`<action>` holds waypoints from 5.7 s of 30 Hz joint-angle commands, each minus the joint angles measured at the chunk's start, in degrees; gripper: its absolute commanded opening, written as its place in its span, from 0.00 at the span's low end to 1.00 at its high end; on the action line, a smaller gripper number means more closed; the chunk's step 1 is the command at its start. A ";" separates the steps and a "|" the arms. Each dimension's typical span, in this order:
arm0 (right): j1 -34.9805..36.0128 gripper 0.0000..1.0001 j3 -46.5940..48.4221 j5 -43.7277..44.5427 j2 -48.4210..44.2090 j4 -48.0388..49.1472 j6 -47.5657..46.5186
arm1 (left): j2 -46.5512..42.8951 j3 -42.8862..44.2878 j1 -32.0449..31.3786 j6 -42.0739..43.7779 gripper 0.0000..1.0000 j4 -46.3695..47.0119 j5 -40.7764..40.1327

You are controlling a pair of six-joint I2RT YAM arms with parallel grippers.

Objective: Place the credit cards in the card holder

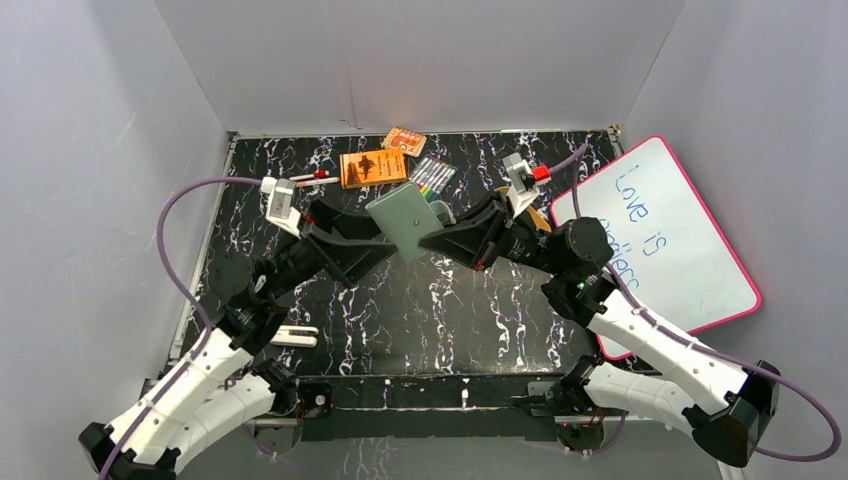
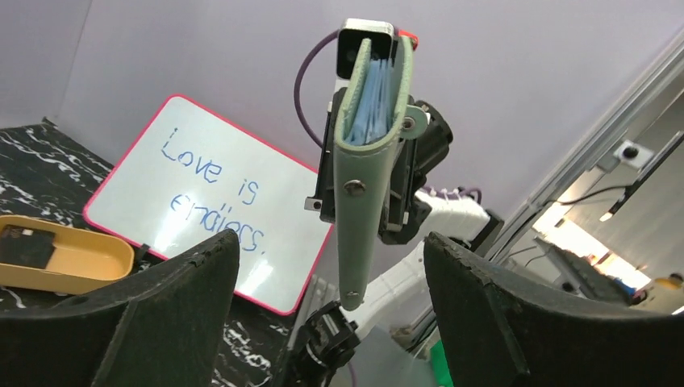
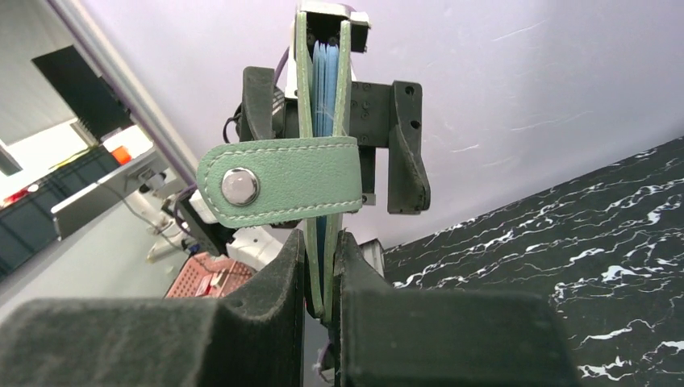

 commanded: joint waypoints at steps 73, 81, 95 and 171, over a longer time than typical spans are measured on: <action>0.28 0.41 19.72 21.49 7.30 -39.43 -11.30 | -0.13 15.02 -0.01 7.99 0.00 -43.30 -13.25; 0.30 0.38 19.37 19.22 8.09 -38.84 -11.13 | -0.88 14.63 -0.01 7.94 0.00 -43.01 -13.08; 0.30 0.19 18.57 18.01 7.79 -38.00 -11.22 | -1.20 14.14 0.00 8.06 0.00 -41.91 -12.95; 0.28 0.00 19.17 13.49 10.02 -37.10 -17.83 | 8.83 15.81 0.01 15.46 0.00 -39.93 -16.48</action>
